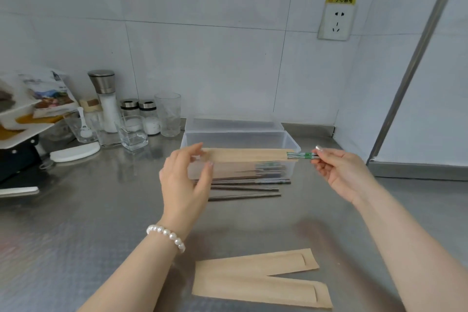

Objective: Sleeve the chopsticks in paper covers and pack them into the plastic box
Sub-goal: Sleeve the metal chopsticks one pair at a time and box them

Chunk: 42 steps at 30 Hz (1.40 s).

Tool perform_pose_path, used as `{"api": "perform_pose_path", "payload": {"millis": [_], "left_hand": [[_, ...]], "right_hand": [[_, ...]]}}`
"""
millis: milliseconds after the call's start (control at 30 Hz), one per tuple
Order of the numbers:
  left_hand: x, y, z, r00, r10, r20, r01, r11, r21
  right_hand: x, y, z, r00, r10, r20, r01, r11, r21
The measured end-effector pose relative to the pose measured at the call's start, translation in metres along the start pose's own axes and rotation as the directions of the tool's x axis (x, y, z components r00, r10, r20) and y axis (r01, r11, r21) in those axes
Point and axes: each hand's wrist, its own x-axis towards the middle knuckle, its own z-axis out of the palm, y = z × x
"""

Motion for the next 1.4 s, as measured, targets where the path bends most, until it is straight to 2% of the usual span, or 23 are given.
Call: {"api": "perform_pose_path", "payload": {"millis": [100, 200, 333, 467, 567, 667, 767, 800, 867, 967, 1033, 1100, 1233, 1300, 1400], "left_hand": [[0.003, -0.008, 0.002, 0.993, -0.106, 0.057, 0.105, 0.994, 0.021], [0.005, -0.010, 0.004, 0.986, -0.145, 0.085, 0.143, 0.989, 0.034], [0.003, -0.013, 0.008, 0.976, -0.159, 0.149, 0.157, 0.987, 0.021], [0.003, -0.019, 0.012, 0.975, -0.156, 0.158, 0.154, 0.988, 0.023], [0.003, -0.020, 0.014, 0.973, -0.158, 0.167, 0.155, 0.987, 0.030], [0.004, -0.019, 0.013, 0.973, -0.160, 0.166, 0.157, 0.987, 0.031], [0.004, -0.019, 0.012, 0.974, -0.163, 0.160, 0.159, 0.987, 0.040], [0.004, -0.018, 0.012, 0.974, -0.162, 0.161, 0.158, 0.987, 0.037], [0.004, -0.018, 0.011, 0.973, -0.162, 0.162, 0.159, 0.987, 0.031], [0.004, -0.017, 0.010, 0.974, -0.157, 0.163, 0.154, 0.988, 0.030], [0.004, -0.018, 0.011, 0.973, -0.151, 0.177, 0.145, 0.988, 0.042], [0.004, -0.019, 0.011, 0.972, -0.143, 0.189, 0.135, 0.989, 0.054], [0.003, -0.019, 0.013, 0.968, -0.104, 0.228, 0.086, 0.992, 0.089], [0.001, -0.019, 0.014, 0.956, -0.084, 0.280, 0.054, 0.992, 0.113], [-0.004, -0.019, 0.017, 0.913, -0.042, 0.405, -0.027, 0.986, 0.163]], "right_hand": [[0.014, -0.015, 0.003, 0.999, -0.044, -0.024, 0.042, 0.997, -0.064], [0.030, -0.026, 0.018, 0.997, -0.073, -0.026, 0.068, 0.984, -0.164], [0.052, -0.029, 0.041, 0.998, -0.051, -0.023, 0.042, 0.952, -0.305], [0.070, -0.020, 0.062, 0.996, -0.038, -0.078, -0.003, 0.882, -0.471], [0.078, -0.012, 0.075, 0.995, -0.067, -0.069, 0.016, 0.826, -0.563], [0.083, -0.004, 0.083, 0.991, -0.104, -0.090, 0.004, 0.672, -0.740], [0.084, 0.005, 0.087, 0.973, -0.198, -0.118, -0.035, 0.382, -0.924], [0.082, 0.008, 0.088, 0.968, -0.228, -0.106, -0.040, 0.275, -0.961], [0.077, 0.010, 0.090, 0.967, -0.248, -0.064, -0.032, 0.129, -0.991], [0.072, 0.006, 0.090, 0.971, -0.240, -0.008, -0.011, -0.011, -1.000], [0.067, -0.002, 0.087, 0.965, -0.260, 0.028, 0.012, -0.062, -0.998], [0.060, -0.010, 0.085, 0.942, -0.322, 0.094, 0.091, -0.022, -0.996], [0.028, -0.004, 0.076, 0.884, -0.394, 0.252, 0.332, 0.147, -0.932], [0.011, 0.006, 0.070, 0.904, -0.322, 0.280, 0.356, 0.208, -0.911], [-0.001, 0.024, 0.057, 0.949, -0.174, 0.263, 0.309, 0.360, -0.880]]}}
